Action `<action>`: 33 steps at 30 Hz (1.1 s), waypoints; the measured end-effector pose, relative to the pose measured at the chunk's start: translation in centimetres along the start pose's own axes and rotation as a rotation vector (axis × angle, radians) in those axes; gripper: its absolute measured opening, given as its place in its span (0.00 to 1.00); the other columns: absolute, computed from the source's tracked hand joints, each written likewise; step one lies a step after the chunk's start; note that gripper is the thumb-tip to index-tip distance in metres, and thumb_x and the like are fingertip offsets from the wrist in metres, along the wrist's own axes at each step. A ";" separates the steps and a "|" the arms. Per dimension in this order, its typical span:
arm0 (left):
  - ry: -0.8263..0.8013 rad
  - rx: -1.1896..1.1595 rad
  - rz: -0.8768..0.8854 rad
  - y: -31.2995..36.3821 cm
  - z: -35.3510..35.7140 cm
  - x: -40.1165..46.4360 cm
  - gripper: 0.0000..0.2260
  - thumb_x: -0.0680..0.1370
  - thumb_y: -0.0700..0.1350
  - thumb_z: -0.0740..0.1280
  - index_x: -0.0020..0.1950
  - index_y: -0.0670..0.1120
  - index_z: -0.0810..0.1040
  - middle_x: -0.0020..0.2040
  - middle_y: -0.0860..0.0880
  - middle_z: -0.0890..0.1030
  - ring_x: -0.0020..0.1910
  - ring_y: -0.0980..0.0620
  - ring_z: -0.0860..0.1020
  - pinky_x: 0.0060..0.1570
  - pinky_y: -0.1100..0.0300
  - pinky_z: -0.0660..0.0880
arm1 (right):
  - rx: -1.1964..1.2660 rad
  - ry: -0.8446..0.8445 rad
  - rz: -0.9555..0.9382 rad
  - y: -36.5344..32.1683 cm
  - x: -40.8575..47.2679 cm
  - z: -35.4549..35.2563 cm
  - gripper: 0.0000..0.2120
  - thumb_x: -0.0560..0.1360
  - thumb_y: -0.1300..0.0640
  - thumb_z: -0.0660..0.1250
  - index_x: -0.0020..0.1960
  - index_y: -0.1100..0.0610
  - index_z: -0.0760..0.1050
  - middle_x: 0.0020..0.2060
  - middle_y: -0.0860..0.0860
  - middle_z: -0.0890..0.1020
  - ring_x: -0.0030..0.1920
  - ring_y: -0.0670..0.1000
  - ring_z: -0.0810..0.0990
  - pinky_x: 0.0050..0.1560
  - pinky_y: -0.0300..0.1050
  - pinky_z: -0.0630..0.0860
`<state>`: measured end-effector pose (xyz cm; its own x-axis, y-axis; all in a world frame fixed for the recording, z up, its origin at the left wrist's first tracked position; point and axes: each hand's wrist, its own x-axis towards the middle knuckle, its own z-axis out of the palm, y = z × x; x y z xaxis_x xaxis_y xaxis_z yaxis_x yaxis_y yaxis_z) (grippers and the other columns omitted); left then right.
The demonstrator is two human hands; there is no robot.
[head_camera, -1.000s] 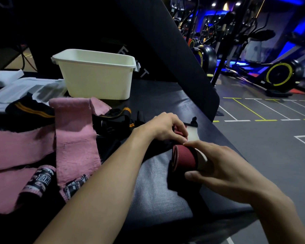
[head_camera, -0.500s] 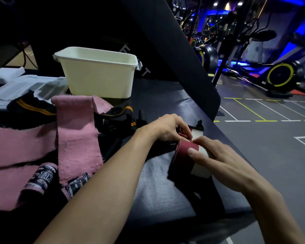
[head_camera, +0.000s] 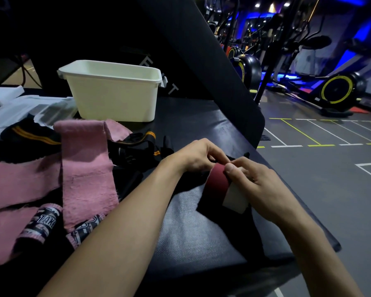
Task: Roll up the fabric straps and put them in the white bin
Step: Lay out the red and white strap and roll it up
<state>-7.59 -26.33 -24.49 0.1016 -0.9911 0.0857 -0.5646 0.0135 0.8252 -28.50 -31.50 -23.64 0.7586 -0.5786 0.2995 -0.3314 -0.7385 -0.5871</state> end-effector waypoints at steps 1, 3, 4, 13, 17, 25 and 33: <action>0.003 -0.026 0.000 -0.2 0.1 0.1 0.09 0.71 0.47 0.77 0.51 0.56 0.88 0.47 0.46 0.88 0.49 0.41 0.85 0.55 0.41 0.80 | -0.010 -0.002 0.023 -0.1 0.2 0.1 0.21 0.74 0.29 0.56 0.48 0.42 0.78 0.40 0.42 0.83 0.45 0.46 0.82 0.46 0.49 0.77; 0.024 -0.065 -0.005 -0.5 0.4 0.2 0.11 0.68 0.50 0.76 0.51 0.55 0.88 0.46 0.46 0.88 0.46 0.45 0.85 0.50 0.48 0.80 | -0.022 0.012 0.054 -0.3 0.6 0.3 0.16 0.78 0.34 0.59 0.41 0.42 0.76 0.37 0.42 0.80 0.44 0.47 0.79 0.43 0.48 0.73; 0.040 -0.076 -0.010 -0.6 0.4 0.3 0.12 0.68 0.50 0.76 0.51 0.54 0.88 0.46 0.46 0.88 0.43 0.48 0.83 0.47 0.51 0.79 | -0.021 0.028 0.068 -0.4 0.8 0.4 0.15 0.79 0.37 0.60 0.39 0.43 0.75 0.39 0.42 0.78 0.45 0.47 0.79 0.44 0.47 0.71; 0.063 -0.113 -0.019 -0.6 0.4 0.1 0.08 0.73 0.36 0.74 0.47 0.49 0.88 0.38 0.53 0.85 0.36 0.61 0.79 0.40 0.64 0.74 | -0.258 0.441 -0.036 -2.4 1.1 1.8 0.06 0.75 0.50 0.72 0.44 0.50 0.76 0.38 0.45 0.81 0.40 0.54 0.80 0.43 0.52 0.77; 0.070 -0.122 -0.020 -0.7 0.4 0.1 0.07 0.73 0.39 0.75 0.47 0.49 0.88 0.39 0.52 0.86 0.36 0.61 0.79 0.39 0.64 0.74 | -0.404 0.458 -0.124 -2.5 0.1 1.6 0.09 0.77 0.46 0.69 0.45 0.51 0.80 0.39 0.49 0.82 0.39 0.58 0.81 0.41 0.51 0.74; 0.065 -0.050 -0.007 -1.2 0.2 0.5 0.22 0.71 0.30 0.66 0.60 0.47 0.85 0.53 0.45 0.87 0.55 0.51 0.84 0.60 0.51 0.79 | -0.487 0.151 -0.103 -0.9 -1.9 1.6 0.46 0.62 0.27 0.67 0.76 0.44 0.64 0.65 0.43 0.76 0.66 0.49 0.77 0.61 0.55 0.75; -0.161 0.052 0.030 -1.0 -0.9 0.4 0.30 0.75 0.24 0.63 0.75 0.45 0.72 0.67 0.46 0.80 0.69 0.51 0.77 0.72 0.50 0.72 | -0.211 0.213 -0.016 1.4 -0.3 1.6 0.41 0.61 0.33 0.74 0.72 0.43 0.70 0.59 0.43 0.80 0.56 0.49 0.82 0.54 0.51 0.79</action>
<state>-6.25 -26.60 -24.77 -0.0463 -0.9988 0.0155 -0.6074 0.0404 0.7934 -28.29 -31.81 -25.73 0.6370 -0.6097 0.4717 -0.4465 -0.7906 -0.4190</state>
